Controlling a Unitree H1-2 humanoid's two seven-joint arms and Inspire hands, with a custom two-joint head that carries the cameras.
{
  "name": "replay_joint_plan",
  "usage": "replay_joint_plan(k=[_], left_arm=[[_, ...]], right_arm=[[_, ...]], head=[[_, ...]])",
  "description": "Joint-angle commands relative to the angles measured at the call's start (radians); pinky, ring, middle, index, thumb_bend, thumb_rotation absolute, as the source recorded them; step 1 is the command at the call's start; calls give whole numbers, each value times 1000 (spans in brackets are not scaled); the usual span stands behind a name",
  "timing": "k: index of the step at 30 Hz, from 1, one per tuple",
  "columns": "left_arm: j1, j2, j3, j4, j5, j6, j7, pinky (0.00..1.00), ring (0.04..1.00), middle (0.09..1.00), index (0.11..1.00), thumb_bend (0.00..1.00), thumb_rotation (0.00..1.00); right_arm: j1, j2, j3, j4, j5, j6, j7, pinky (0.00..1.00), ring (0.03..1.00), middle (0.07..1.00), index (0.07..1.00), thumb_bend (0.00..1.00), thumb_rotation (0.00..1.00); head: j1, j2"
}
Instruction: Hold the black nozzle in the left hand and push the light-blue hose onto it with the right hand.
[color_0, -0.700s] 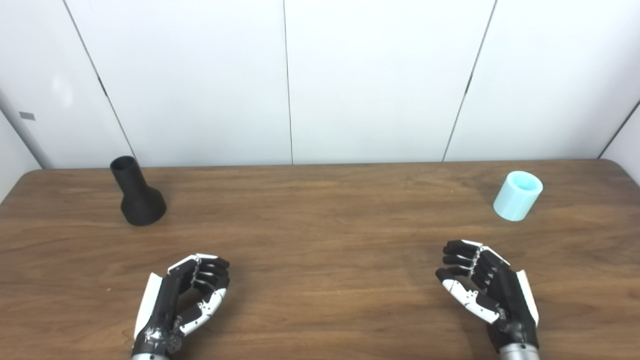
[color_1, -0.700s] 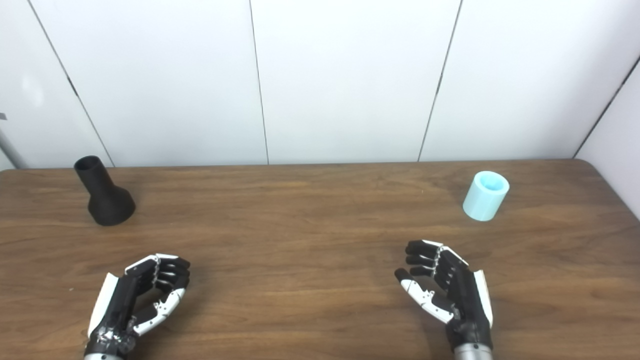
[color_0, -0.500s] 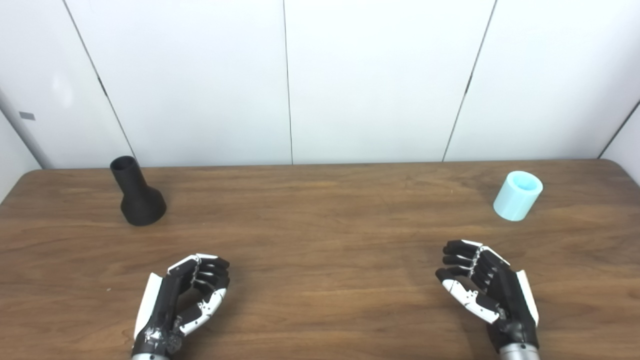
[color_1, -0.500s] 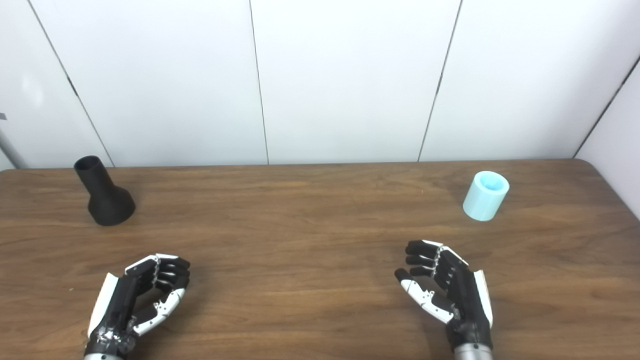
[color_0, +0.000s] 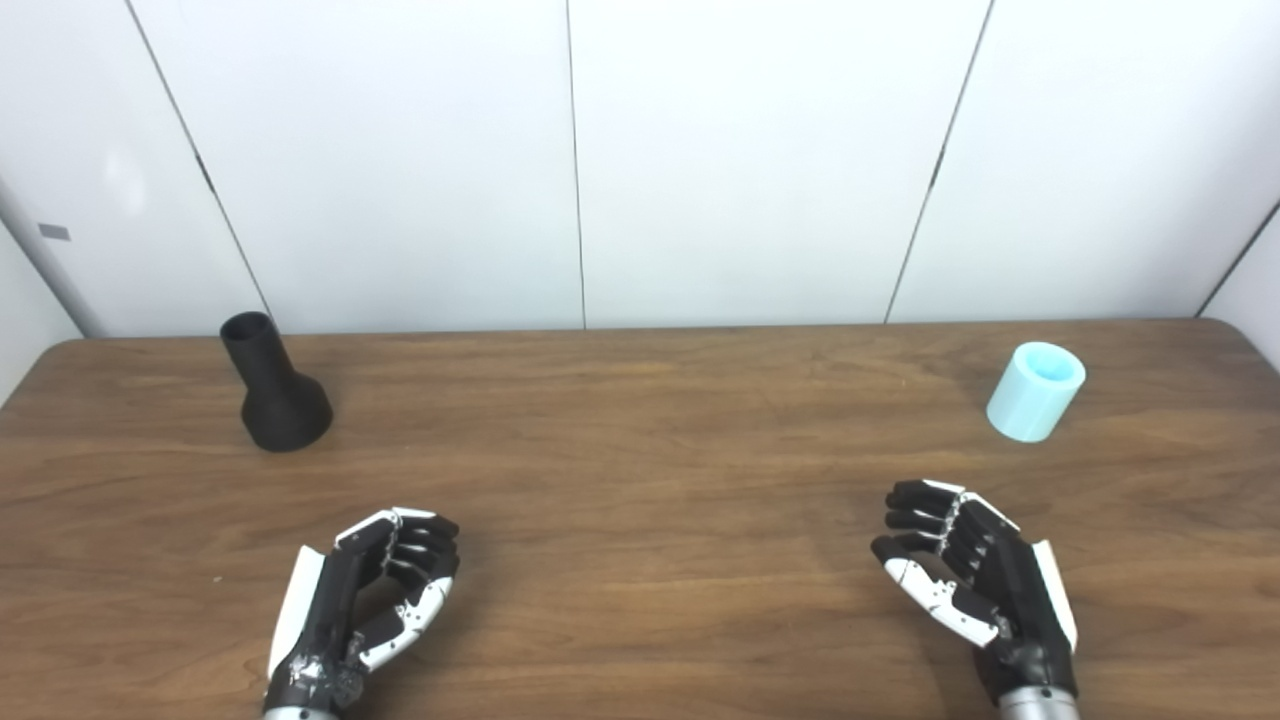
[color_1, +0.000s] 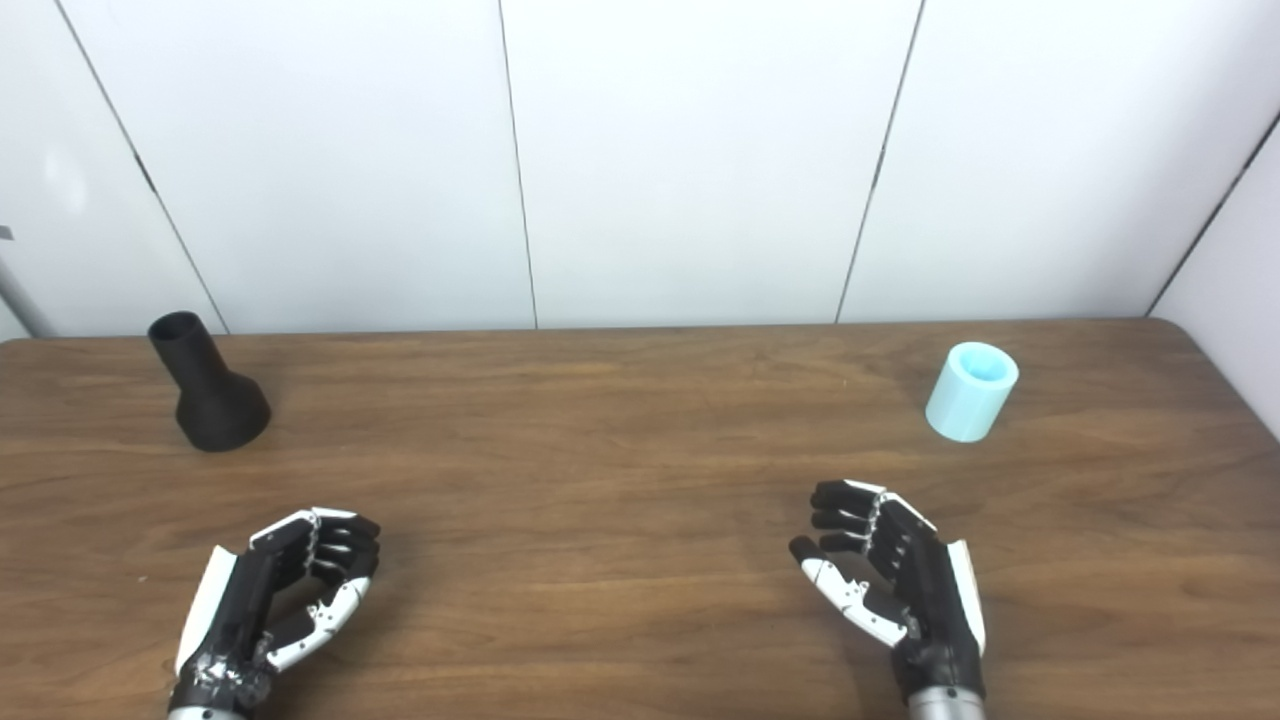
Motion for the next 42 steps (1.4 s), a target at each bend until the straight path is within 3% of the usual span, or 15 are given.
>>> replay_joint_plan(k=[1, 7, 9, 12, 16, 22, 29, 32, 34, 37, 42], left_arm=[[1, 15, 2, 18, -10, -19, -7, 447, 519, 562, 571, 308, 35], [8, 7, 1, 1, 11, 17, -5, 450, 526, 569, 574, 322, 60], [15, 0, 4, -31, 30, 68, -4, 453, 542, 584, 591, 387, 41], [21, -11, 16, -69, 60, 112, 15, 459, 572, 615, 626, 561, 23], [14, -26, 67, -84, 140, 100, 104, 475, 566, 607, 613, 728, 1], [-9, -40, 143, -73, 200, 116, 187, 465, 548, 589, 604, 758, 4], [-51, -56, 189, -53, 225, 153, 272, 499, 576, 606, 624, 870, 50], [-66, -67, 196, -59, 271, 210, 296, 546, 638, 672, 688, 889, 66], [-77, -73, 200, -62, 294, 243, 307, 576, 668, 700, 725, 883, 93], [-98, -87, 215, -41, 268, 235, 338, 605, 727, 762, 779, 886, 87], [-125, -84, 205, -9, 268, 210, 365, 609, 737, 788, 818, 864, 138]], right_arm=[[-15, 1, -1, -31, 2, -15, -2, 563, 633, 647, 616, 294, 120], [-12, -7, -5, -30, -2, -16, -3, 558, 634, 648, 614, 287, 97], [-7, -13, -10, -33, 4, -12, 1, 564, 640, 654, 620, 289, 114], [-3, -22, -20, -34, 19, -10, 5, 574, 642, 653, 621, 295, 111], [3, -41, -38, -35, 70, -15, 26, 575, 640, 650, 625, 284, 18], [1, -79, -71, -18, 119, -16, 49, 602, 666, 676, 653, 275, 3], [-3, -112, -97, -5, 189, 3, 78, 664, 707, 707, 679, 252, 0], [-3, -121, -103, -6, 195, 11, 85, 651, 694, 694, 668, 262, 62], [-2, -123, -101, -14, 162, 25, 72, 630, 681, 685, 658, 269, 157], [-3, -119, -98, -22, 122, 43, 50, 589, 647, 656, 620, 329, 314], [-11, -114, -98, -11, 116, 38, 48, 546, 619, 633, 599, 400, 412]], head=[[-1, 0], [44, -1], [73, 1], [120, 5], [204, 11], [337, 8], [457, -6], [493, -14], [507, -21], [523, -32], [541, -49]])
